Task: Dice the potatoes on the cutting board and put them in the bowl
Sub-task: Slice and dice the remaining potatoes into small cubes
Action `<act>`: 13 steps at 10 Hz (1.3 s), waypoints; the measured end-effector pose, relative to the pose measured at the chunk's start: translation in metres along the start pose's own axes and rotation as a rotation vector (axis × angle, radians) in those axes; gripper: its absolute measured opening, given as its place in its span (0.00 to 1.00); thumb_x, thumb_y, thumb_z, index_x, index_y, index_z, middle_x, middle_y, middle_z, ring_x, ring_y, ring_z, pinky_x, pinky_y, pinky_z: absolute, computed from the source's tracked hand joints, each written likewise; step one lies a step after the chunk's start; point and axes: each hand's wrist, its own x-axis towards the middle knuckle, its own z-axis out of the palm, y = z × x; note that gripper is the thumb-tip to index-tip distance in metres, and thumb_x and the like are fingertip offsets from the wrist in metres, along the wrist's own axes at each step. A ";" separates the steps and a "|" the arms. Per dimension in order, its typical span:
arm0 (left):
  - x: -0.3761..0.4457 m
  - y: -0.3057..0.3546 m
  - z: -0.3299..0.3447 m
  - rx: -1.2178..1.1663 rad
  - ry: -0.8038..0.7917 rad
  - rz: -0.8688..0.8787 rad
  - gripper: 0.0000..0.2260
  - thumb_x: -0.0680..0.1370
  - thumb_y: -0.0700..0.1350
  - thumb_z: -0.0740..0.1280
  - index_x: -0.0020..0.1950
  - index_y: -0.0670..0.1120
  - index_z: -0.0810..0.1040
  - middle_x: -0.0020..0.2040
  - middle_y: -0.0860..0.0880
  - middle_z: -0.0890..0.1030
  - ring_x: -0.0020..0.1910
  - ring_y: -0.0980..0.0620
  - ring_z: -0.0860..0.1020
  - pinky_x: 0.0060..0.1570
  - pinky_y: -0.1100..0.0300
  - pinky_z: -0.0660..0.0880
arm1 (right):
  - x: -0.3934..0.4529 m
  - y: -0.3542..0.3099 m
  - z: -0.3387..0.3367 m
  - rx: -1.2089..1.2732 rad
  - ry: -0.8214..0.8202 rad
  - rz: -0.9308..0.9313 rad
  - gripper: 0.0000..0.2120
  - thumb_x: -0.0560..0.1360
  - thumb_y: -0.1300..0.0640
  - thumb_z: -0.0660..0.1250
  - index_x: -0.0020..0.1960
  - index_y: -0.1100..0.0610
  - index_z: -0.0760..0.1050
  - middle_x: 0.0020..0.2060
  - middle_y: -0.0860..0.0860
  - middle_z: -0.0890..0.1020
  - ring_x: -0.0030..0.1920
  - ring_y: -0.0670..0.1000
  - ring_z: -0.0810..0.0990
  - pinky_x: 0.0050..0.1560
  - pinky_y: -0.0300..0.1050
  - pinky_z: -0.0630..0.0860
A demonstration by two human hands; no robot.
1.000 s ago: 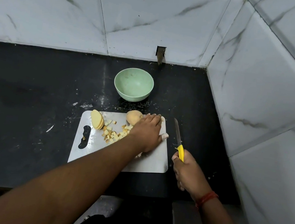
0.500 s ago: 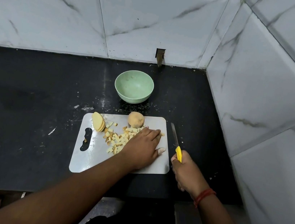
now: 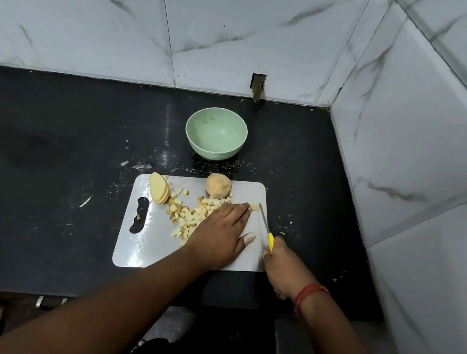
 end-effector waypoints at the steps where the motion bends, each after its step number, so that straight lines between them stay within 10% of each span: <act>1: 0.001 0.001 0.002 0.015 0.007 0.001 0.29 0.85 0.59 0.53 0.76 0.38 0.72 0.74 0.42 0.74 0.71 0.43 0.71 0.76 0.49 0.64 | 0.008 0.000 0.003 -0.082 -0.001 -0.024 0.12 0.82 0.58 0.55 0.64 0.60 0.61 0.42 0.56 0.75 0.37 0.54 0.75 0.39 0.44 0.74; 2: 0.001 0.000 0.002 0.023 -0.001 0.008 0.29 0.86 0.59 0.52 0.77 0.39 0.71 0.75 0.42 0.72 0.72 0.43 0.70 0.77 0.49 0.62 | 0.011 -0.002 0.003 -0.066 0.018 -0.042 0.04 0.82 0.59 0.53 0.57 0.55 0.60 0.47 0.56 0.73 0.44 0.53 0.72 0.49 0.44 0.74; 3: 0.000 0.000 0.004 0.041 -0.004 0.000 0.29 0.86 0.59 0.52 0.78 0.39 0.69 0.77 0.42 0.71 0.74 0.44 0.69 0.78 0.49 0.61 | 0.013 -0.001 0.001 -0.043 -0.015 0.038 0.10 0.82 0.57 0.54 0.63 0.56 0.60 0.42 0.57 0.75 0.39 0.56 0.75 0.35 0.45 0.75; 4: -0.002 0.001 0.007 0.052 -0.026 -0.020 0.31 0.86 0.60 0.49 0.79 0.40 0.67 0.78 0.42 0.69 0.76 0.43 0.67 0.79 0.47 0.60 | 0.011 -0.001 -0.002 -0.051 0.008 0.004 0.15 0.82 0.59 0.54 0.67 0.62 0.63 0.46 0.56 0.74 0.44 0.55 0.73 0.48 0.48 0.76; 5: -0.002 0.001 0.008 0.060 -0.027 -0.031 0.31 0.86 0.60 0.49 0.80 0.40 0.66 0.79 0.42 0.68 0.76 0.42 0.66 0.79 0.47 0.60 | 0.012 0.003 -0.004 -0.087 -0.056 0.059 0.19 0.82 0.61 0.54 0.71 0.57 0.57 0.43 0.59 0.78 0.37 0.56 0.75 0.35 0.47 0.76; 7: 0.000 0.001 0.007 0.066 -0.048 -0.044 0.31 0.86 0.61 0.49 0.79 0.40 0.66 0.79 0.42 0.68 0.76 0.42 0.66 0.78 0.47 0.61 | 0.008 0.003 -0.004 -0.079 -0.014 -0.046 0.16 0.81 0.61 0.54 0.68 0.64 0.65 0.49 0.56 0.70 0.47 0.54 0.70 0.49 0.43 0.67; 10: 0.000 0.001 0.005 0.060 -0.058 -0.054 0.32 0.85 0.62 0.46 0.80 0.40 0.65 0.80 0.43 0.66 0.76 0.43 0.65 0.78 0.48 0.60 | -0.016 0.010 0.001 0.029 -0.051 0.037 0.08 0.82 0.58 0.52 0.60 0.58 0.63 0.41 0.59 0.74 0.34 0.56 0.74 0.27 0.43 0.71; 13: -0.003 0.002 0.003 0.034 -0.025 -0.046 0.32 0.86 0.61 0.48 0.80 0.40 0.66 0.79 0.42 0.67 0.76 0.43 0.65 0.79 0.50 0.58 | -0.002 -0.013 0.001 -0.075 0.055 -0.055 0.14 0.80 0.63 0.53 0.65 0.63 0.63 0.54 0.62 0.78 0.52 0.62 0.79 0.45 0.47 0.74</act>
